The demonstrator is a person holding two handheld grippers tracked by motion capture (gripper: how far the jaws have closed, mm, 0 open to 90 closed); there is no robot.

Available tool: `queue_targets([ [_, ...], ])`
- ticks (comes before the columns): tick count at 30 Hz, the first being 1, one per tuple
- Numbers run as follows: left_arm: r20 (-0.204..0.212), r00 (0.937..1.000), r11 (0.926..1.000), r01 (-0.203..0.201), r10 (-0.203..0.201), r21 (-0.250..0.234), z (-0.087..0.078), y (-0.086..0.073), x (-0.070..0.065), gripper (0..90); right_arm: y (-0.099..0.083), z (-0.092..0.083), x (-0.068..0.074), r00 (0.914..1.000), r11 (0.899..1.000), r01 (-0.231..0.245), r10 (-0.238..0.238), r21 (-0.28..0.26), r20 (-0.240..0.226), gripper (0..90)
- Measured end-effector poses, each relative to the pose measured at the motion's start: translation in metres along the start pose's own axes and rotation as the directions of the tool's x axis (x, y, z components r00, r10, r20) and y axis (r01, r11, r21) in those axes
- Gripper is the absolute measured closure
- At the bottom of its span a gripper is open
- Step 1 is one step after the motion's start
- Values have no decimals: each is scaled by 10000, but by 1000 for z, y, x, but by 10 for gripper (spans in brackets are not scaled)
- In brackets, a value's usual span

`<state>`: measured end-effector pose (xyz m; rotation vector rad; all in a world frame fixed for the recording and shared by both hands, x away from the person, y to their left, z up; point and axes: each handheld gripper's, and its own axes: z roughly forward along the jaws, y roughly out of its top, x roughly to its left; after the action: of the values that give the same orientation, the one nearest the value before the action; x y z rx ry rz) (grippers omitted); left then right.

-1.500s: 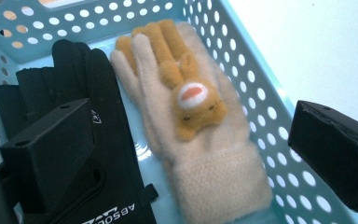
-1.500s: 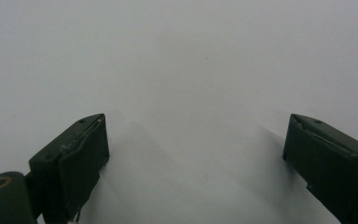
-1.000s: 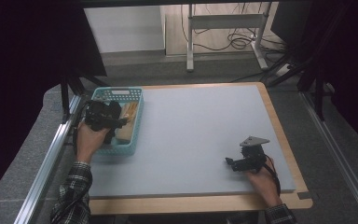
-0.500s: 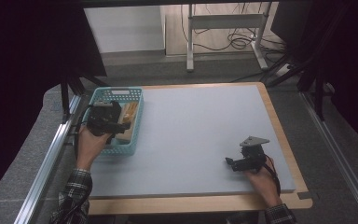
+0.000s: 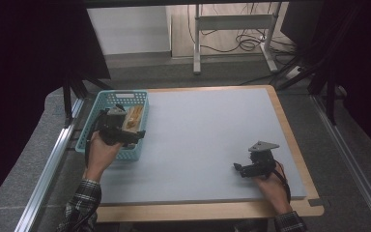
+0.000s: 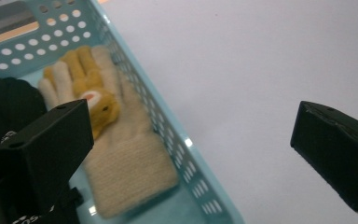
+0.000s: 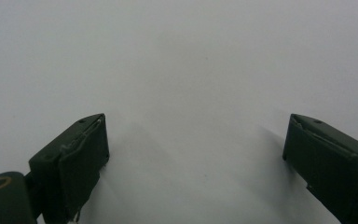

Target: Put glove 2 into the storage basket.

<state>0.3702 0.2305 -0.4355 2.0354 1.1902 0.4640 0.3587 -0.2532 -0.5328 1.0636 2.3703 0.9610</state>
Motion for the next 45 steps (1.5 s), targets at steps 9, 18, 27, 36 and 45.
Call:
queue_targets([
  [9, 224, 9995, 9998, -215, 216, -61, 6, 4, -14, 0, 0, 0, 0, 10000, 10000, -5, 5, 2, -1, 65],
  [18, 528, 9977, 9990, -412, 420, -170, 12, 4, -28, 0, 0, 0, 0, 10000, 10000, 8, -8, -3, -6, 65],
  [27, 849, 9950, 9984, -513, 532, -246, 24, 3, -41, 0, 0, 0, 0, 10000, 10000, -7, 7, 3, -16, 65],
  [36, 1182, 9896, 9963, -790, 825, -343, 32, 4, -60, 0, 0, 0, 0, 10000, 10000, 5, -5, -6, -3, 65],
  [45, 1554, 9815, 9935, -1064, 1115, -404, 41, 0, -79, 0, 0, 0, 0, 10000, 10000, 10, -10, -6, 5, 65],
])
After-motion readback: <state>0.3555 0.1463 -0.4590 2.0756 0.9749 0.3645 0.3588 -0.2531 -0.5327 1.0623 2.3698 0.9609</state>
